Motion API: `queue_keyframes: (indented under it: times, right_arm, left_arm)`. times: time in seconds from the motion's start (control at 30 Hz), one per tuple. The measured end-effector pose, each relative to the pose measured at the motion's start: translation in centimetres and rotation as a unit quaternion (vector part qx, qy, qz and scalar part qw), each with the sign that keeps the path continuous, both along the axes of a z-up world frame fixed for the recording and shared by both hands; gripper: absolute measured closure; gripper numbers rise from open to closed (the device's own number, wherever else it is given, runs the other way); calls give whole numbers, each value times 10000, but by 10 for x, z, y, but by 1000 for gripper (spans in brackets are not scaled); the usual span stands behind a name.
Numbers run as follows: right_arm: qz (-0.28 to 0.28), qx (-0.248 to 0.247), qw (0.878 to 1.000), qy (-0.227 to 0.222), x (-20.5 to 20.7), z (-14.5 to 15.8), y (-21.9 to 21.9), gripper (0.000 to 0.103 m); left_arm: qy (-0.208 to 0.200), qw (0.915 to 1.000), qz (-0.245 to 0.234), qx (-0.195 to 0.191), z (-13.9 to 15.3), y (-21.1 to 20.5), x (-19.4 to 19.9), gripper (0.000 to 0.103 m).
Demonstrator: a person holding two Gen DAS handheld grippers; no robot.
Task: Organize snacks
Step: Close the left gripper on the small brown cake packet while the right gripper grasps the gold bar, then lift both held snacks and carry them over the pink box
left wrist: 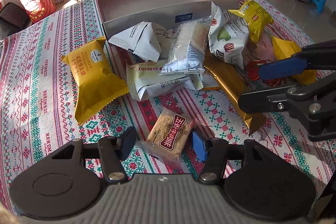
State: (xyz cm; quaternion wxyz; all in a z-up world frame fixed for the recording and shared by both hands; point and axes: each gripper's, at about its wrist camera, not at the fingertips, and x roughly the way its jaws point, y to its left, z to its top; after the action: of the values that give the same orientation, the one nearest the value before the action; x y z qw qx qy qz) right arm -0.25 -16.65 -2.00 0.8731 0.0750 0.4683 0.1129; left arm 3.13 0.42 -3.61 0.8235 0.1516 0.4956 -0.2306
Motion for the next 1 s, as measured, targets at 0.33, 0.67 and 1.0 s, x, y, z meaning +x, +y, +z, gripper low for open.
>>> queue_keyframes:
  times: [0.33, 0.67, 1.0]
  right_arm:
    - [-149, -136, 9991, 360, 11, -24, 5, 63]
    - [-250, -199, 9987, 387, 10, -21, 4, 77]
    - [18, -33, 9996, 282, 3, -3, 13, 77]
  left_arm:
    - [-76, 9999, -17, -123, -3, -3, -1, 45]
    - [-5, 9996, 181, -199, 2, 1, -1, 62]
    - [-10, 9993, 251, -283, 17, 11, -5, 62]
